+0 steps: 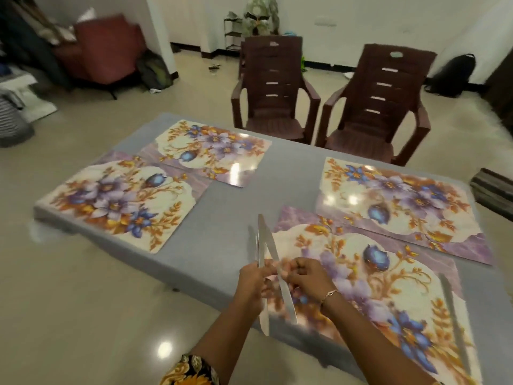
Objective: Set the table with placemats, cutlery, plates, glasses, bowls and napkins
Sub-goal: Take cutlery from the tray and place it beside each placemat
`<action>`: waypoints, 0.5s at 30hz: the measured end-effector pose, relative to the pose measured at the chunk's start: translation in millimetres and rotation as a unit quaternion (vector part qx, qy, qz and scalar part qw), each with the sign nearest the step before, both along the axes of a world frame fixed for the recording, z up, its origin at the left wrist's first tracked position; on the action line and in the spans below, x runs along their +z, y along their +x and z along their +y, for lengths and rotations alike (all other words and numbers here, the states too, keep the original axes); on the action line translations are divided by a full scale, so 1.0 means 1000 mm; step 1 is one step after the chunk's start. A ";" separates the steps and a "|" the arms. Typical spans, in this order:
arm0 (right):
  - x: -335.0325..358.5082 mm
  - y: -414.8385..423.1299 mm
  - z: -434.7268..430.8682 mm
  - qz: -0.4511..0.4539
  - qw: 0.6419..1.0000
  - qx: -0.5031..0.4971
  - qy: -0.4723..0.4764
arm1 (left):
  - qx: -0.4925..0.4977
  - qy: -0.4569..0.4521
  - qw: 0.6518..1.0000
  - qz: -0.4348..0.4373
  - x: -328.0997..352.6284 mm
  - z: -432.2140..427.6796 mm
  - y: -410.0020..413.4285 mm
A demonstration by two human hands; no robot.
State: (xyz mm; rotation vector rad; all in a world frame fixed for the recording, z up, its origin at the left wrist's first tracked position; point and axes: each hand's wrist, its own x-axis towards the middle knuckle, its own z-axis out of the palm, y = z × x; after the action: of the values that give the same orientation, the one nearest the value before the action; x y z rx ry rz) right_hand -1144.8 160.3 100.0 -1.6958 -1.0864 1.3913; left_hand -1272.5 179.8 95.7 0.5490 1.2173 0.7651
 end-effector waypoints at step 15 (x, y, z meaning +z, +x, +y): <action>0.007 -0.262 0.087 0.076 0.993 0.064 -0.057 | 0.175 0.000 0.985 -0.009 -0.003 0.062 -0.273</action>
State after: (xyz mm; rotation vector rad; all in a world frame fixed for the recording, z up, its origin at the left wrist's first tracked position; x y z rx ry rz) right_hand -1407.2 246.9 107.1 -1.5925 -1.0626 1.6638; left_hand -1545.1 242.2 93.0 0.3293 1.3130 1.0643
